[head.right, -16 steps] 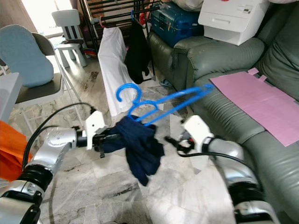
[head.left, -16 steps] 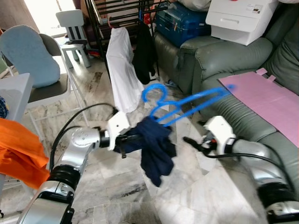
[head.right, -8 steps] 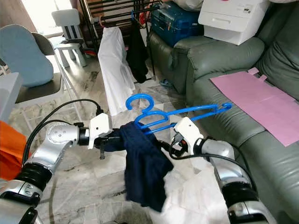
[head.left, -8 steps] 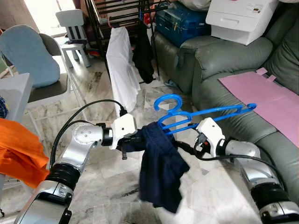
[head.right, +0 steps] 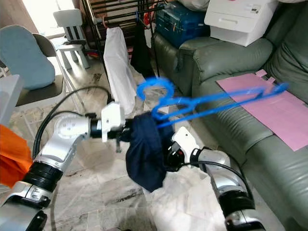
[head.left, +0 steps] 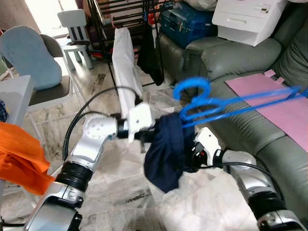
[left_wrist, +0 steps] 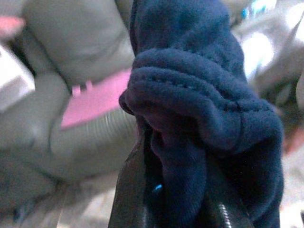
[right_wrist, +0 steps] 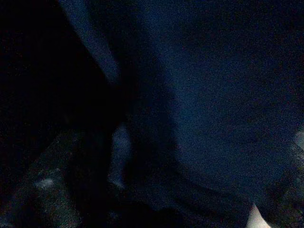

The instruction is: Hang hanger

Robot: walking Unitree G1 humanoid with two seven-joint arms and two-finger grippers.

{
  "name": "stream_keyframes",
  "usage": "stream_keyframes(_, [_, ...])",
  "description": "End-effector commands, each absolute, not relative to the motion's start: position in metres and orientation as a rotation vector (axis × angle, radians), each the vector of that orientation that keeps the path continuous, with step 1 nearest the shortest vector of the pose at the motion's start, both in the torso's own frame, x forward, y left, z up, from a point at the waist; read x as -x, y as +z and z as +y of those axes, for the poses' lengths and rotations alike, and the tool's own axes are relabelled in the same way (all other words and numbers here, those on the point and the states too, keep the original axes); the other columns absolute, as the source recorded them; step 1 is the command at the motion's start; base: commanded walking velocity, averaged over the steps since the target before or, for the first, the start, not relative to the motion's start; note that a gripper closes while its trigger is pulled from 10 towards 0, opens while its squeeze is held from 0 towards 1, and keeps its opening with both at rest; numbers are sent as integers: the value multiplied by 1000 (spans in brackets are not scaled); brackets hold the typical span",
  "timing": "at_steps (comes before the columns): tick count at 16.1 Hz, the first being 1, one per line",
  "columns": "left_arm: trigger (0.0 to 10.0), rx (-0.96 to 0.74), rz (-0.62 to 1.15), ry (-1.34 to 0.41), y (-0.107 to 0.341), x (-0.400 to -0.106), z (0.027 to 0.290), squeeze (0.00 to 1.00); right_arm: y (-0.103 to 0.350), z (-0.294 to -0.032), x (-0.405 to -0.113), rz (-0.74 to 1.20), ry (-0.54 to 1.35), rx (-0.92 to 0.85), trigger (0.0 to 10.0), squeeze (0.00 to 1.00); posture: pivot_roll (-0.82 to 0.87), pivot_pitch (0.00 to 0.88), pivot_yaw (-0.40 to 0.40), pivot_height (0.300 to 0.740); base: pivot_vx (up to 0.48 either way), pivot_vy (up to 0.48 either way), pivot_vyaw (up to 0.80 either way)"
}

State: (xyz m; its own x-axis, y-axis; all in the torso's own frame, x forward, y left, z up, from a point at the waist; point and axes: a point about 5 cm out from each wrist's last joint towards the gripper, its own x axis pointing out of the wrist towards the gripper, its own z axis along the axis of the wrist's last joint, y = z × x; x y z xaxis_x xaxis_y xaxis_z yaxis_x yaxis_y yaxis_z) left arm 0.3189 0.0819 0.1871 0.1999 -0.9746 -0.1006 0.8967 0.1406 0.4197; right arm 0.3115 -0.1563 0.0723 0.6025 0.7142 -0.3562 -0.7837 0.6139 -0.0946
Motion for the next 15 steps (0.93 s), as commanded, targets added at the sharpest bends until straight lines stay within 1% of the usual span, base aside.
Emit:
stream_keyframes(1, [0,-383,-324,-1347,217,-319,77,0,70,-156,-315,315,843,214,10000,831,-172,0,86,740,0,0,0])
stream_keyframes(2, [0,-350,-349,-1326,226,-321,77,0,64,-159,-314,332,810,191,2980,733,-168,0,84,740,0,0,0])
stream_keyframes(3, [0,-328,-366,-1300,234,-324,80,0,58,-165,-310,348,781,175,0,369,-163,0,78,740,0,0,0])
stream_keyframes(4, [0,-319,-365,-1288,235,-325,83,0,55,-168,-308,358,773,171,0,0,-163,0,76,740,0,0,0])
stream_keyframes(7, [0,-345,-288,-1205,226,-332,108,0,52,-202,-291,377,715,175,0,0,-176,0,72,740,0,0,0])
stream_keyframes(8, [0,-353,-250,-1165,218,-336,120,0,56,-219,-287,372,667,162,0,0,-181,0,73,740,0,0,0])
stream_keyframes(9, [0,-364,-170,-1090,201,-342,141,0,68,-249,-285,343,556,162,0,0,-204,0,79,740,0,0,0])
stream_keyframes(10, [0,-351,-105,-1037,185,-344,157,0,86,-272,-289,281,443,168,0,0,-222,0,85,740,0,0,0])
stream_keyframes(11, [0,-351,-82,-1025,180,-344,162,0,95,-280,-292,252,392,169,0,0,-230,0,88,740,0,0,0])
stream_keyframes(13, [0,-348,4,-1008,158,-339,176,0,133,-309,-306,135,170,168,0,0,-245,0,92,740,0,0,0])
stream_keyframes(14, [0,-331,30,-1030,151,-335,178,0,155,-319,-315,74,57,151,0,0,-254,0,95,740,0,0,0])
stream_keyframes(15, [0,-312,27,-1081,150,-330,173,0,172,-321,-327,44,-9,110,0,0,-253,0,92,740,0,0,0])
